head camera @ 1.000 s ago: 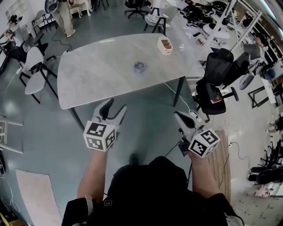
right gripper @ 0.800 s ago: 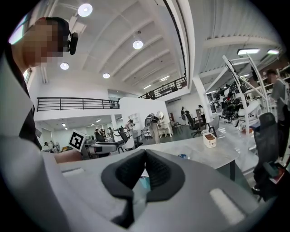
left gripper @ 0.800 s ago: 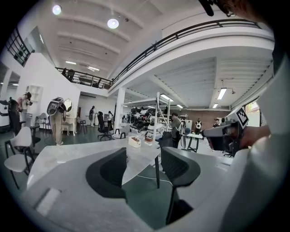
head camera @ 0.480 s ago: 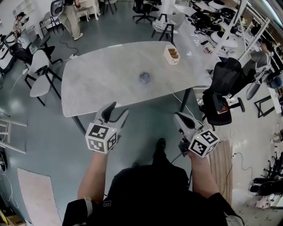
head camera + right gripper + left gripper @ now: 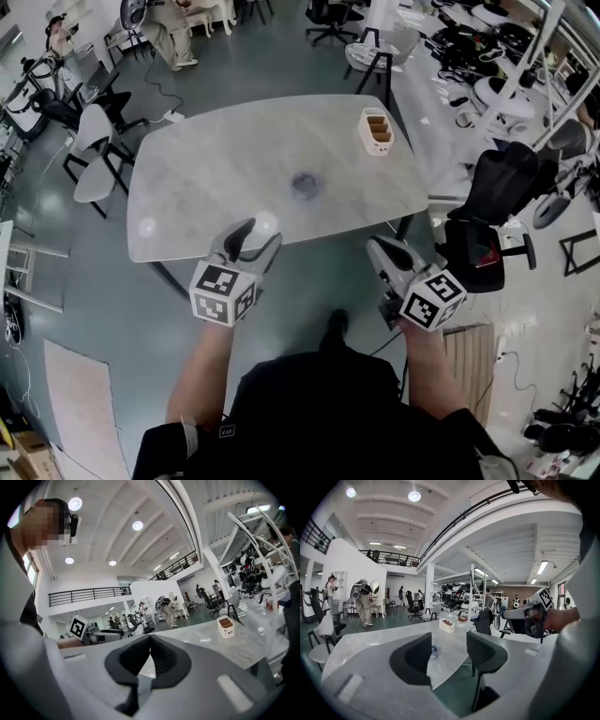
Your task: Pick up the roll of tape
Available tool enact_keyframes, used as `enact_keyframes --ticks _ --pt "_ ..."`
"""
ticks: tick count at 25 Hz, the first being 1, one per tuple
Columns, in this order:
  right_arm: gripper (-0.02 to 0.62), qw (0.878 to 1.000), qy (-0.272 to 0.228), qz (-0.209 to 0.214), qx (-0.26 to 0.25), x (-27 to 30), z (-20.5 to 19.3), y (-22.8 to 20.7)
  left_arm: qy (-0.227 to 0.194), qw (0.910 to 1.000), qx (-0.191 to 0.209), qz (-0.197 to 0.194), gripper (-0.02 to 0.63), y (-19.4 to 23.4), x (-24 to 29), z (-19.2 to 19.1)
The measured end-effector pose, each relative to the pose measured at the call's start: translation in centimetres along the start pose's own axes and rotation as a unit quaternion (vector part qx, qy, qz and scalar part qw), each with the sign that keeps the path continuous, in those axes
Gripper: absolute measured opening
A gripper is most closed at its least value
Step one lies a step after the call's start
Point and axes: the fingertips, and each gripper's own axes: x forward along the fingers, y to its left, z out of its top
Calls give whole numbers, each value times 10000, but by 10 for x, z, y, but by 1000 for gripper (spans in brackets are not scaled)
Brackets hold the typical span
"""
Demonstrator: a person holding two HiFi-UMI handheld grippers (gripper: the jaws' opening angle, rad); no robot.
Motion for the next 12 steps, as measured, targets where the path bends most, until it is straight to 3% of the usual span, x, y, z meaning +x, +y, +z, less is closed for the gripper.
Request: enact_keyframes --ticks 7,12 --pt "3 9991 71 361 189 9 24 -98 107 9993 30 364 239 -15 87 28" --pt "2 9976 225 611 246 25 27 -133 268 9985 11 474 238 -18 124 29"
